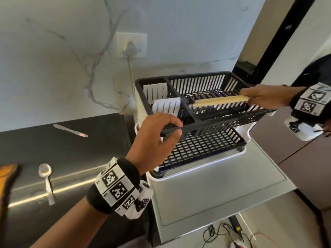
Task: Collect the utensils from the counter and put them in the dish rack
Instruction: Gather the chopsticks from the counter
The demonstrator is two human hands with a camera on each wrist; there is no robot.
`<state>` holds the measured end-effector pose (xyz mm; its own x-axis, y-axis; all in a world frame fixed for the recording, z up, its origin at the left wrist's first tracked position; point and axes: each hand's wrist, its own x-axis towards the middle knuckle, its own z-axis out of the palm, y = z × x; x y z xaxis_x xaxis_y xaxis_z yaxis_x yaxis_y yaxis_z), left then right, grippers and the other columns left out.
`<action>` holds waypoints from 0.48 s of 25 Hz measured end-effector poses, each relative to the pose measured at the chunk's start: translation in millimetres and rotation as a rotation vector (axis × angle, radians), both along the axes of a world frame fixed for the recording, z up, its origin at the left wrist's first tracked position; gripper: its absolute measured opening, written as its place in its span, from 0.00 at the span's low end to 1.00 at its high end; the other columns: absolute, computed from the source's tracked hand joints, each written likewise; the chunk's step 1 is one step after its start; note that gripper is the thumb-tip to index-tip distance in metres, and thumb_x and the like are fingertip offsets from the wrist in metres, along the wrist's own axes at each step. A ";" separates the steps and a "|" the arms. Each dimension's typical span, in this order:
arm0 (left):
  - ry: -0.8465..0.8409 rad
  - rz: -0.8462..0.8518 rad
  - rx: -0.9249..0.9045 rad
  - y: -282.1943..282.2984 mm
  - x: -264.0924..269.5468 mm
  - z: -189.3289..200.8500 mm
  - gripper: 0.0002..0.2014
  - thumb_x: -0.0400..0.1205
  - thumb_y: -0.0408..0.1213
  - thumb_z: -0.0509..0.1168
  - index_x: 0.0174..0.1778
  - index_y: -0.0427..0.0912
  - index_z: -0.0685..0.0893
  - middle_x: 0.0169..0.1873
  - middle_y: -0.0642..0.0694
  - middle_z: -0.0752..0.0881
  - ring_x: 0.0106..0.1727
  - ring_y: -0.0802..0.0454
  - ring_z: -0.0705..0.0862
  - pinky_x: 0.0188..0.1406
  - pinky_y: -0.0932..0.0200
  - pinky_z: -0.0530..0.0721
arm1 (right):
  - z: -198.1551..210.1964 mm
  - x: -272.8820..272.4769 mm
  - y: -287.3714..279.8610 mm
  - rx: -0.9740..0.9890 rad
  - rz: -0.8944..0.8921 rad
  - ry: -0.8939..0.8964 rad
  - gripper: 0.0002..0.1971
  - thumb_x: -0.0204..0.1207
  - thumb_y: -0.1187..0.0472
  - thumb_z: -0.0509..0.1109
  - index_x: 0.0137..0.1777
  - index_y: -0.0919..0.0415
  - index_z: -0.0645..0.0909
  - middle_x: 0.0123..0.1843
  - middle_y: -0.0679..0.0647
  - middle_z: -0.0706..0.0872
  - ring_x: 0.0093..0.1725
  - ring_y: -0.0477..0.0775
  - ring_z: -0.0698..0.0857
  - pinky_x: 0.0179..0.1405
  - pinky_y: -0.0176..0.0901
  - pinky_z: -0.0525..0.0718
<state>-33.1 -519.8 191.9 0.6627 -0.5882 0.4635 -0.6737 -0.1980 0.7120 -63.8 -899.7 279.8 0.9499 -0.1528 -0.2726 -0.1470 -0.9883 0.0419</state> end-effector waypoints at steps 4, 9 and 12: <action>-0.114 0.083 0.128 -42.7 4.8 -4.1 0.06 0.81 0.41 0.68 0.53 0.49 0.85 0.49 0.54 0.86 0.53 0.58 0.81 0.57 0.69 0.71 | -14.1 19.9 -30.9 -0.062 0.059 0.166 0.14 0.80 0.67 0.64 0.46 0.42 0.77 0.39 0.57 0.84 0.40 0.59 0.83 0.47 0.66 0.82; -0.077 0.190 0.203 -67.2 6.4 -10.6 0.07 0.80 0.46 0.68 0.52 0.51 0.84 0.45 0.57 0.86 0.46 0.58 0.83 0.47 0.63 0.82 | -30.9 46.0 -27.0 -0.045 0.181 0.352 0.15 0.83 0.67 0.60 0.45 0.43 0.74 0.43 0.59 0.84 0.41 0.58 0.84 0.44 0.57 0.84; -0.118 0.231 0.314 -73.1 4.7 -12.3 0.09 0.79 0.49 0.69 0.53 0.55 0.85 0.46 0.58 0.88 0.47 0.58 0.84 0.47 0.59 0.83 | -42.1 56.2 -20.6 -0.092 0.248 0.460 0.16 0.84 0.68 0.58 0.52 0.40 0.73 0.49 0.57 0.85 0.50 0.60 0.85 0.55 0.61 0.85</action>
